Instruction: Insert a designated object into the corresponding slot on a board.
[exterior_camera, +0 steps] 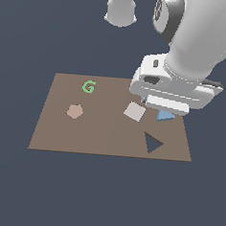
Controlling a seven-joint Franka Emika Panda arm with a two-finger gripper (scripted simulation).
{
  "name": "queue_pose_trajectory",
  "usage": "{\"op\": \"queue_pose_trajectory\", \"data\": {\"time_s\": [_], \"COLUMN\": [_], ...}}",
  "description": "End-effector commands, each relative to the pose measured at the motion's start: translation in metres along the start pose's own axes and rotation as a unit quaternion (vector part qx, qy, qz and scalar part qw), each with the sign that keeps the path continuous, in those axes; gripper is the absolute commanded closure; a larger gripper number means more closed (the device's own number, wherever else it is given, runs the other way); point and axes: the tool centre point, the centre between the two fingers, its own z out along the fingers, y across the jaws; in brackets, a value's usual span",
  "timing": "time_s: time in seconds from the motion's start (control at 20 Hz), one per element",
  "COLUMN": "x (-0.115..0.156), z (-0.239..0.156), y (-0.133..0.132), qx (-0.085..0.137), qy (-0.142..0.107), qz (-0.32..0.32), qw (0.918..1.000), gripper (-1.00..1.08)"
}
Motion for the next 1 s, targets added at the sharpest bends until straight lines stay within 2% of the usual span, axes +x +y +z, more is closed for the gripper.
{"op": "queue_pose_trajectory", "data": {"time_s": [0.0, 0.4, 0.95], "x": [0.002, 0.006, 0.007], "z": [0.008, 0.021, 0.036], "y": [-0.015, -0.041, -0.042], "qx": [-0.001, -0.002, -0.002], "qy": [0.004, 0.010, 0.010], "qz": [0.009, 0.023, 0.024], "qw": [1.0000, 0.9997, 0.9997], "gripper": [-0.92, -0.92, -0.92]}}
